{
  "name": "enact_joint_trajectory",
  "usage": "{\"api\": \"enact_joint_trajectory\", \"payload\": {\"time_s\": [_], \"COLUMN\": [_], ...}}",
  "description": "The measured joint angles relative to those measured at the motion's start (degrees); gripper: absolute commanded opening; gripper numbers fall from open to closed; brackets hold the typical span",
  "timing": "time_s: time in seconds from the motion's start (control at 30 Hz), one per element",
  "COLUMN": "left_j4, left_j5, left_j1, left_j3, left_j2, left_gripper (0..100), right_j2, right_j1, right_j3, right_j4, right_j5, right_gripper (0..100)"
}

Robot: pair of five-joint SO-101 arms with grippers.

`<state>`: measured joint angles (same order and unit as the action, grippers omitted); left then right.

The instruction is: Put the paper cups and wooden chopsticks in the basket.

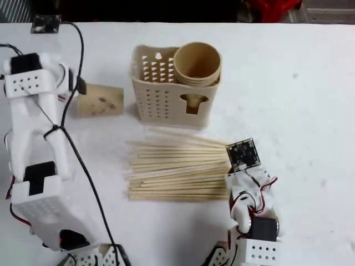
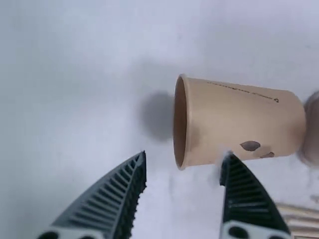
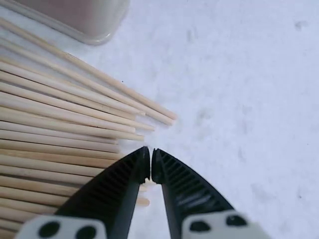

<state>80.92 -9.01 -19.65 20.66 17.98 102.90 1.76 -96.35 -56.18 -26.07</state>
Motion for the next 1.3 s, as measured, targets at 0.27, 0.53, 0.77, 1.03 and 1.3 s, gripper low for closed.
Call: {"api": "enact_joint_trajectory", "payload": {"time_s": [0.27, 0.53, 0.77, 1.03, 1.3], "left_j4": [-11.60, -15.47, -15.56, -9.67, 2.90], "left_j5": [-1.85, -5.19, -7.74, -6.95, -5.63], "left_j1": [-2.64, -10.90, -14.42, -15.12, -5.54], "left_j3": [-12.48, -14.24, -14.77, -9.49, 4.75], "left_j2": [0.00, -0.26, -0.18, -0.18, -0.18], "left_gripper": [25, 25, 25, 25, 25], "right_j2": [0.00, 0.00, 0.00, 0.00, 0.00], "right_j1": [0.00, 0.00, 0.00, 0.00, 0.00], "right_j3": [0.00, 0.00, 0.00, 0.00, 0.00], "right_j4": [0.00, 0.00, 0.00, 0.00, 0.00], "right_j5": [0.00, 0.00, 0.00, 0.00, 0.00], "right_gripper": [2.2, 2.2, 2.2, 2.2, 2.1]}}
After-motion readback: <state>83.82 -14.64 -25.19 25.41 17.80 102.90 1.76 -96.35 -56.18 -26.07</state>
